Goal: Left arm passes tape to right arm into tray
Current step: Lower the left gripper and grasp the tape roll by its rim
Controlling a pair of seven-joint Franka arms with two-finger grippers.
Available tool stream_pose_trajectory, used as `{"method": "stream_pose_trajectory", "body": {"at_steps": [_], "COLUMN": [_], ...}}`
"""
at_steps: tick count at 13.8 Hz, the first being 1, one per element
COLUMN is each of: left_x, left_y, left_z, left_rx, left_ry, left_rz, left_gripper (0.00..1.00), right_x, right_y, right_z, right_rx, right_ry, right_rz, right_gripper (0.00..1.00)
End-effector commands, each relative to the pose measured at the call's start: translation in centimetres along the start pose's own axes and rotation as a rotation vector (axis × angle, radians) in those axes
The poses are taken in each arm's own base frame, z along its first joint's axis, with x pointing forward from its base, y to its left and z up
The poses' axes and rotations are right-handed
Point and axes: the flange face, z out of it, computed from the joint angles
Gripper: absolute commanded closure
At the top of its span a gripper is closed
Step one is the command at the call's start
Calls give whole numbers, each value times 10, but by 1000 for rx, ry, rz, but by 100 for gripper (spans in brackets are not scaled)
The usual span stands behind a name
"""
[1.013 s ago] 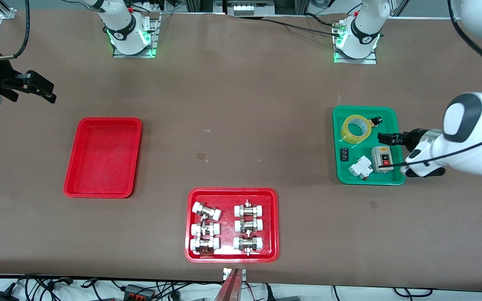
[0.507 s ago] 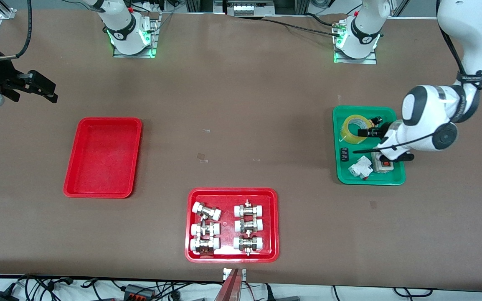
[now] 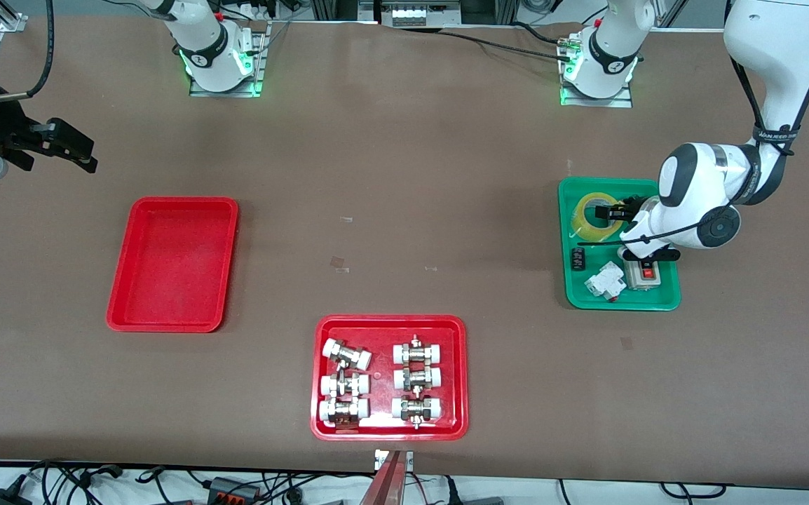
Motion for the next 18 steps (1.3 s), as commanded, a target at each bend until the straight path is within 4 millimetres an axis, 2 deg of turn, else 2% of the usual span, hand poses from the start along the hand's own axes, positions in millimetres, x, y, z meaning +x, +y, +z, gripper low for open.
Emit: {"method": "stream_pose_trajectory", "body": {"at_steps": [1,2,3,4,7,8,9,10,12,15,16,18], "left_x": [1,2,2,3,3,2,2,0,-3,-15,-21,-43], "left_y": [0,0,0,1,0,0,0,-1,-1,5,13,51], "left_z": [5,8,9,9,8,6,0,-10,-43,-126,-155,-221], "left_rx": [17,16,16,17,22,22,24,26,34,47,52,51], "left_ry": [1,-4,-4,-5,-2,-2,3,3,-14,-19,-10,35], "left_rz": [14,15,15,18,33,32,32,29,25,30,41,95], "left_gripper": [26,28,38,54,73,87,96,99,98,99,98,97], "right_x": [-2,-2,-2,-2,-2,-2,-2,-2,-2,-2,-2,-1], "right_y": [-3,-2,-3,-2,-4,-3,-3,-4,-4,-4,-4,-4], "right_z": [-2,-2,-2,-2,-3,-3,-3,-3,-3,-2,-2,-3], "right_rx": [-12,-12,-12,-12,-12,-12,-12,-14,-14,-12,-12,-11], "right_ry": [9,9,9,9,10,10,10,10,10,9,9,7], "right_rz": [5,7,5,7,4,5,5,4,4,4,4,5], "right_gripper": [0,0,0,0,0,0,0,0,0,0,0,0]}}
